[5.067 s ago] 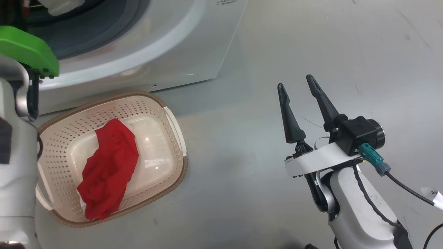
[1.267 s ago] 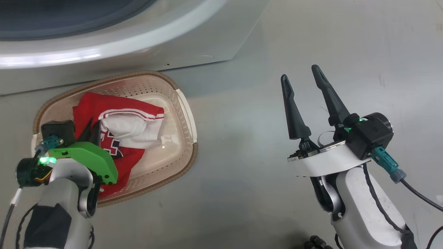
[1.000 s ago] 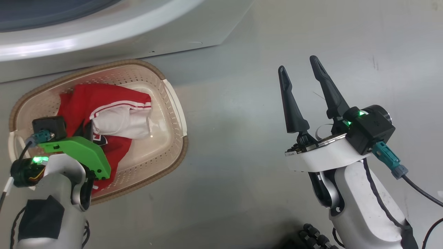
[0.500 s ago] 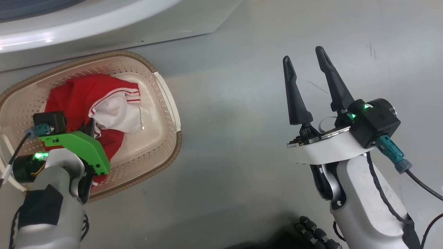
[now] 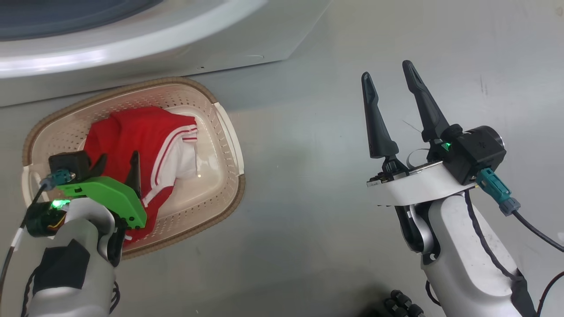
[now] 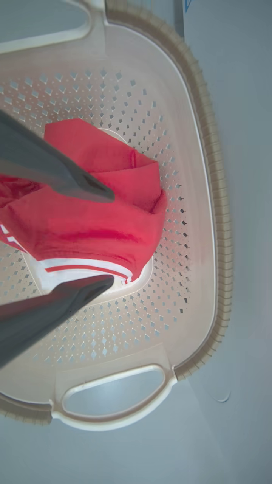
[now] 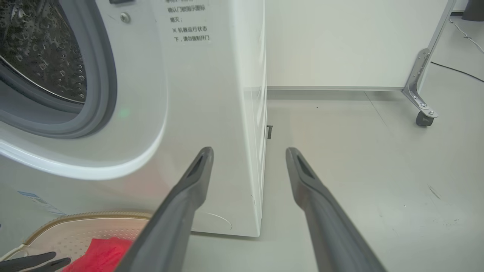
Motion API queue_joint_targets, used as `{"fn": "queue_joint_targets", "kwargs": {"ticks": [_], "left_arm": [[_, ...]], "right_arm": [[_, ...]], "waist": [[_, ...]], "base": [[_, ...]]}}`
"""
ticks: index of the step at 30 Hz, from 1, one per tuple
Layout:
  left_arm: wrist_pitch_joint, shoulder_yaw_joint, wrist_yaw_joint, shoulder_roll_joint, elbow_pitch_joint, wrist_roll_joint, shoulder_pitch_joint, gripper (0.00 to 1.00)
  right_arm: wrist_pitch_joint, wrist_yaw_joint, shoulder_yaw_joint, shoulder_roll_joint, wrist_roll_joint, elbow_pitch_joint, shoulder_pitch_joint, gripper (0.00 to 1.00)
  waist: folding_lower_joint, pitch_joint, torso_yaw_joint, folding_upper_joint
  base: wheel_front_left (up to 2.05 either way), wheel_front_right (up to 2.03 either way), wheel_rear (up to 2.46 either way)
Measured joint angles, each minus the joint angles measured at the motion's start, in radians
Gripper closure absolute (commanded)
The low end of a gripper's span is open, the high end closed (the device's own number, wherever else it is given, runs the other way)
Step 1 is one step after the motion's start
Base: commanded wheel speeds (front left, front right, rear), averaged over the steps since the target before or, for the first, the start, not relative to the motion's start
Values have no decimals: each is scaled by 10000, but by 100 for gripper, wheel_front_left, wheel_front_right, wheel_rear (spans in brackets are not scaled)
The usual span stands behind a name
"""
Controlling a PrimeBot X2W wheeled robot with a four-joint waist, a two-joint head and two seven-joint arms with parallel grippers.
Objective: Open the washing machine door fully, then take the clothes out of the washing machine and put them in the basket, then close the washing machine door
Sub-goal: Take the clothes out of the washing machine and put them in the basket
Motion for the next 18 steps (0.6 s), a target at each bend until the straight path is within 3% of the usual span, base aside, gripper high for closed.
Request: {"fn": "queue_joint_targets", "kwargs": {"ticks": [11,18], "left_arm": [[-1705,-56,-157,-224,-134,25,123,0],[-1893,48,-157,-290,-817,33,366,0]], "right_arm": [[0,10,-399,-10,-180,552,123,0],[0,25,-721,-19,-270,828,614,0]], "waist": [[0,-997,361,0],[0,-1783,675,0]], "base": [[0,0,0],[0,0,0]]}}
